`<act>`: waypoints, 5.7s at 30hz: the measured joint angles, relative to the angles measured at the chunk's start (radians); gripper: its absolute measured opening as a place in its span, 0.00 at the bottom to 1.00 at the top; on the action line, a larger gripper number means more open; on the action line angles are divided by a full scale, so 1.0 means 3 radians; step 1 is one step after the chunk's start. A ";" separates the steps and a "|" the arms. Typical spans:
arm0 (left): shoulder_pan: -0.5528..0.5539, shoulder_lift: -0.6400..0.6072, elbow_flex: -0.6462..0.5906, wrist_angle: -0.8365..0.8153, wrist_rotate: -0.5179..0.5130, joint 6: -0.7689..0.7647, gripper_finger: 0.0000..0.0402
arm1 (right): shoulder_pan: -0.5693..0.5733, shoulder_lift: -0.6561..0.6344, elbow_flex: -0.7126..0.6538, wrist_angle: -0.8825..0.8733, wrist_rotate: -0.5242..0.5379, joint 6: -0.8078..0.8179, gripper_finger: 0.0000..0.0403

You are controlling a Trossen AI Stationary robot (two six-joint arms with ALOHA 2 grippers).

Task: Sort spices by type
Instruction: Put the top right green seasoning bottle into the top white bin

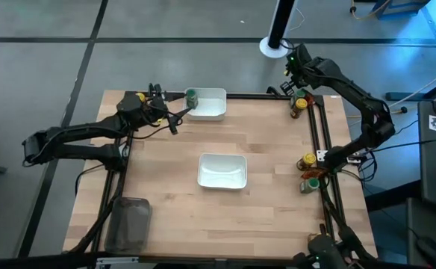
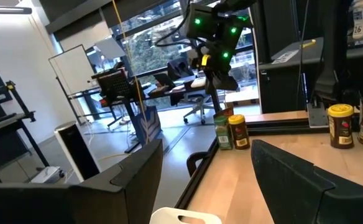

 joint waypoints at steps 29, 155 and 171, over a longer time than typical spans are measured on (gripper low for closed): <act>0.0000 0.0004 0.0001 0.0003 -0.0001 -0.0005 0.59 | 0.0009 0.0402 -0.0010 -0.0350 -0.0036 0.0188 0.54; 0.0001 0.0023 0.0004 0.0004 -0.0001 -0.0015 0.59 | 0.0298 0.1171 0.0491 -0.0081 -0.0658 -0.0070 0.53; 0.0086 0.0120 0.0004 -0.0005 -0.0004 -0.0016 0.59 | 0.0919 0.1169 0.0801 0.0210 -0.0660 -0.0412 0.51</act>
